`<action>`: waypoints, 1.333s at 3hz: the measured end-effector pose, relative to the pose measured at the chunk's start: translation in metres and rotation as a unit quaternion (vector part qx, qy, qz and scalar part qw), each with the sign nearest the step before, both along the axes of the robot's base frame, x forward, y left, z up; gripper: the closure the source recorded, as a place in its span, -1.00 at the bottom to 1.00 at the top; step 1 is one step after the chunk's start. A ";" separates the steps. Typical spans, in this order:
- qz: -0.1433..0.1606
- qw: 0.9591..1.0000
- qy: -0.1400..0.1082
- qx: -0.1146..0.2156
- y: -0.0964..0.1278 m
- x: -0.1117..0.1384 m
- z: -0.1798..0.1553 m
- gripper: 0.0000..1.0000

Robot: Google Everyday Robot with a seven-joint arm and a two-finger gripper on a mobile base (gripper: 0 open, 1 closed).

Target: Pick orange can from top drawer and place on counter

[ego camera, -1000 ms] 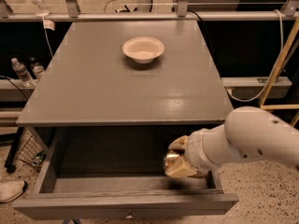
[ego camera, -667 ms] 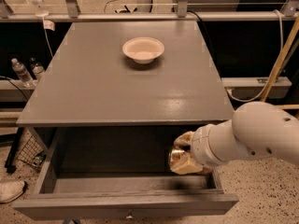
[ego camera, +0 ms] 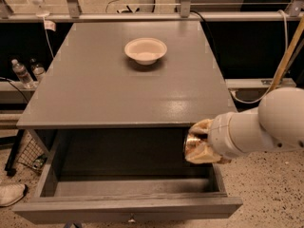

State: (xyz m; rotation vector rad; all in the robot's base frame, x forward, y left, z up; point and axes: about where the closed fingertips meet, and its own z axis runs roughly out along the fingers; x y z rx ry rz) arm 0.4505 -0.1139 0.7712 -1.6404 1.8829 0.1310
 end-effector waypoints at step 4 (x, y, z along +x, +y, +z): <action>0.024 0.996 -0.081 -0.016 -0.023 0.033 0.096 1.00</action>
Offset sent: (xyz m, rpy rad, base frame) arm 0.0133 -0.0331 0.0666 -0.0667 -0.0981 -0.0151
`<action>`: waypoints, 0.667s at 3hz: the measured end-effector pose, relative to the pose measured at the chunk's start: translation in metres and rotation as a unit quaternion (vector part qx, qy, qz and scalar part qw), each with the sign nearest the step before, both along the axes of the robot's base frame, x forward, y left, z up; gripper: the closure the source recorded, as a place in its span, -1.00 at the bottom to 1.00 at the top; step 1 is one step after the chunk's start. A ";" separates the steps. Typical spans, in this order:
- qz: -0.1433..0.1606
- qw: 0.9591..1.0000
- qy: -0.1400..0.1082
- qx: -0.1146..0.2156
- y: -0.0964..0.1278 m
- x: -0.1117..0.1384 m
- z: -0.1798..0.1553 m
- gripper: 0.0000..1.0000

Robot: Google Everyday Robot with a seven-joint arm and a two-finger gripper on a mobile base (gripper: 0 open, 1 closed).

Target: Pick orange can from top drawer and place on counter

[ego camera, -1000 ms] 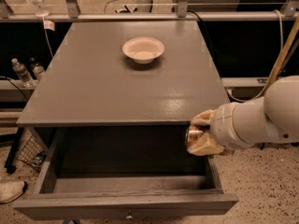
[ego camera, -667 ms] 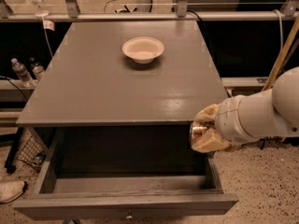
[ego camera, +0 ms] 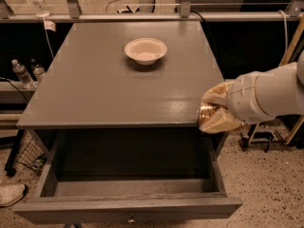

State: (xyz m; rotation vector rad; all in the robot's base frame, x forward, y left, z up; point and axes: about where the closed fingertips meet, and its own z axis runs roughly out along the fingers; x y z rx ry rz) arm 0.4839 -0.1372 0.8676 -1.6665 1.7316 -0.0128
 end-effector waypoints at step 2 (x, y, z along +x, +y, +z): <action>0.093 0.994 -0.021 0.060 0.054 0.032 0.014 1.00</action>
Offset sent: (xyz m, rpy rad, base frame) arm 0.0469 0.0754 0.0131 0.1845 -0.0495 0.2646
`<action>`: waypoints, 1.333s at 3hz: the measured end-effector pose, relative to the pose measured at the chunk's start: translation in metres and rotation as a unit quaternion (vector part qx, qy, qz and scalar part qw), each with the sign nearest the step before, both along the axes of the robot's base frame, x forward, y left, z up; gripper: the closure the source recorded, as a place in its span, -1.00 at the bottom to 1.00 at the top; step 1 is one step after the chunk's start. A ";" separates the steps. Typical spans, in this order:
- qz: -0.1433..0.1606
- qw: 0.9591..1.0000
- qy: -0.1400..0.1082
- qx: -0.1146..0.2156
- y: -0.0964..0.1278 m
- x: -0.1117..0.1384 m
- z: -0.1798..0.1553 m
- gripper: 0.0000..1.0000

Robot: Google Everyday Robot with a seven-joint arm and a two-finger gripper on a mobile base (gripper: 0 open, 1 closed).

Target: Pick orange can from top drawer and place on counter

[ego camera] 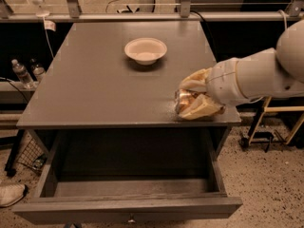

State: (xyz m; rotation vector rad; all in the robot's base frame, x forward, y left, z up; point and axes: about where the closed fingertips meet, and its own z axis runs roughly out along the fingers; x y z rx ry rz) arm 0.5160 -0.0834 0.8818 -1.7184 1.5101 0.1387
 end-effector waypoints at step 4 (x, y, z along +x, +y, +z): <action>0.135 0.989 0.006 0.066 0.105 0.037 -0.006 1.00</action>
Offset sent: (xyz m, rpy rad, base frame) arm 0.0179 0.0959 -0.0014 0.1894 0.0080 0.2915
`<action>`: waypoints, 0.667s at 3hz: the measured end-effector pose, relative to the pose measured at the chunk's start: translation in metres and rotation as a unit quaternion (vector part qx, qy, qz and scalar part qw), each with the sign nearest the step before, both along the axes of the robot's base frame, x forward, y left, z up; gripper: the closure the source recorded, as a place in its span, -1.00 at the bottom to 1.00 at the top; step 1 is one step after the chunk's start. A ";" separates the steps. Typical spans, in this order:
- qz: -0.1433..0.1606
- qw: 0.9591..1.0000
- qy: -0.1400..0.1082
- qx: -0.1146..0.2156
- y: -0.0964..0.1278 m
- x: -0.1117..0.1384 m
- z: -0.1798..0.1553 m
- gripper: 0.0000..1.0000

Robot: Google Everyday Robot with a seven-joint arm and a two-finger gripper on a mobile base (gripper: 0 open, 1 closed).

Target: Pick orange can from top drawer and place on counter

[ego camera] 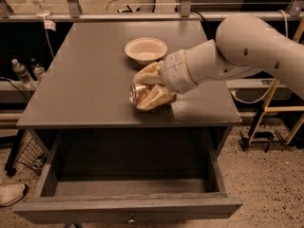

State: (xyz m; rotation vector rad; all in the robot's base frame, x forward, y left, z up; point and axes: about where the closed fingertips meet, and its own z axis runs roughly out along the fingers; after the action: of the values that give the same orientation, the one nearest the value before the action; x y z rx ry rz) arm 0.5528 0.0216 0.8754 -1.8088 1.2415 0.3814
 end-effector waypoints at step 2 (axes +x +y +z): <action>0.005 1.000 0.000 0.000 0.005 -0.001 0.000 0.09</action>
Offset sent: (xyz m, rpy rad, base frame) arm 0.0002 0.0034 -0.0002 -0.0004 0.0001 0.0059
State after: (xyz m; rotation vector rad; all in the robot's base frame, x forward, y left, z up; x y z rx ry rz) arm 0.5516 0.0270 0.8758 -1.8161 1.2328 0.3862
